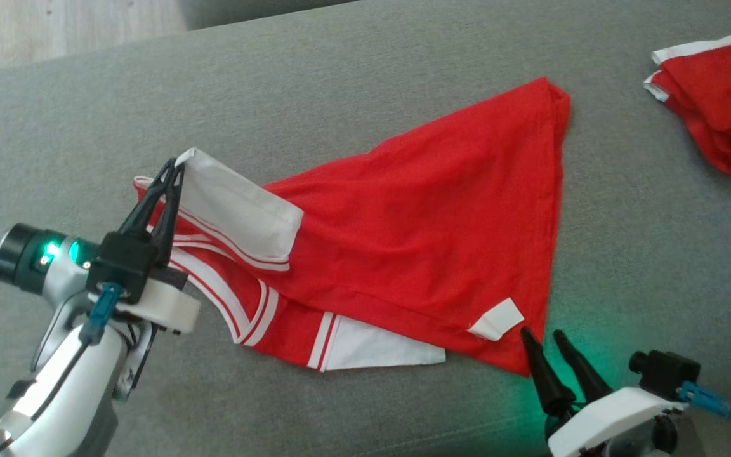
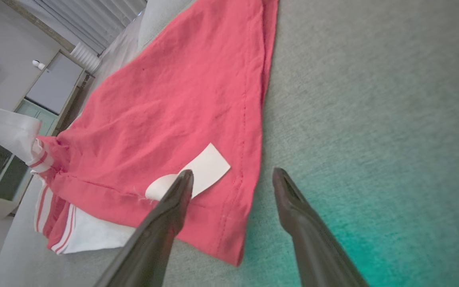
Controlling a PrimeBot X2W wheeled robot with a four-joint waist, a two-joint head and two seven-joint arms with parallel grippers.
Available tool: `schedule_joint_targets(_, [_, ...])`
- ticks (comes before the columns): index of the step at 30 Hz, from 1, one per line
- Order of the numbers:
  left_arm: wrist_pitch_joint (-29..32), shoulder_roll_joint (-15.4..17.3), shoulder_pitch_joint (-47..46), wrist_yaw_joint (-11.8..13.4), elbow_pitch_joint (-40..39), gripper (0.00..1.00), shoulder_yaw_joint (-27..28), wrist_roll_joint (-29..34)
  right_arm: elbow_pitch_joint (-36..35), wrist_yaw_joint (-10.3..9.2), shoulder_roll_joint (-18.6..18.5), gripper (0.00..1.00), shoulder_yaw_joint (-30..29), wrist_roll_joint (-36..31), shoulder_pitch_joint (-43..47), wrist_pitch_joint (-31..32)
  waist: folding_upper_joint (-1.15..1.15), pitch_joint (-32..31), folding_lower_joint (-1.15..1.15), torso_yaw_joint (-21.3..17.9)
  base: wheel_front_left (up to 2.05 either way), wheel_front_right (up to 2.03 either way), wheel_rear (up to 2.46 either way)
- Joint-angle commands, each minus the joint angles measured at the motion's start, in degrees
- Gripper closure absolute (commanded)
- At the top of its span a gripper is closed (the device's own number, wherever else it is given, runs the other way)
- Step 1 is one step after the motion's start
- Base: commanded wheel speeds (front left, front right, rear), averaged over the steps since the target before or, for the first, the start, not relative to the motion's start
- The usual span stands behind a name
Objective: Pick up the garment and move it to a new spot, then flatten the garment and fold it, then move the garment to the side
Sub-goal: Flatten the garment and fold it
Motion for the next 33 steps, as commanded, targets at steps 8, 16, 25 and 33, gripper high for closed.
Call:
schedule_joint_targets(8, [-0.34, 1.87, -4.45, -0.23, -1.72, 1.00, 2.63, 0.81, -4.78, 0.39, -2.21, 0.00, 1.81, 4.85, 3.06, 7.31, 0.00, 0.14, 0.00, 1.26, 0.00, 0.00, 0.00])
schedule_joint_targets(16, [-0.34, 1.88, -4.33, -0.12, -1.73, 1.00, 2.87, 0.90, -6.72, 0.39, -1.55, 0.00, 0.48, 5.36, 4.70, 9.80, 0.00, -0.20, 0.00, 1.52, 0.00, 0.00, 0.00])
schedule_joint_targets(25, [-0.34, 1.79, -4.45, -0.33, -1.35, 1.00, 2.78, 1.03, -7.60, 0.39, -0.94, 0.22, 0.71, 5.93, 3.96, 9.92, 0.00, -0.34, 0.00, 1.92, 0.00, 0.00, 0.00])
schedule_joint_targets(33, [-0.34, 1.69, -4.57, -0.52, -1.19, 1.00, 2.61, 1.17, -7.20, 0.39, -1.08, 0.55, 0.93, 5.73, 3.16, 7.98, 0.00, -0.32, 0.00, 2.42, 0.00, 0.00, 0.00])
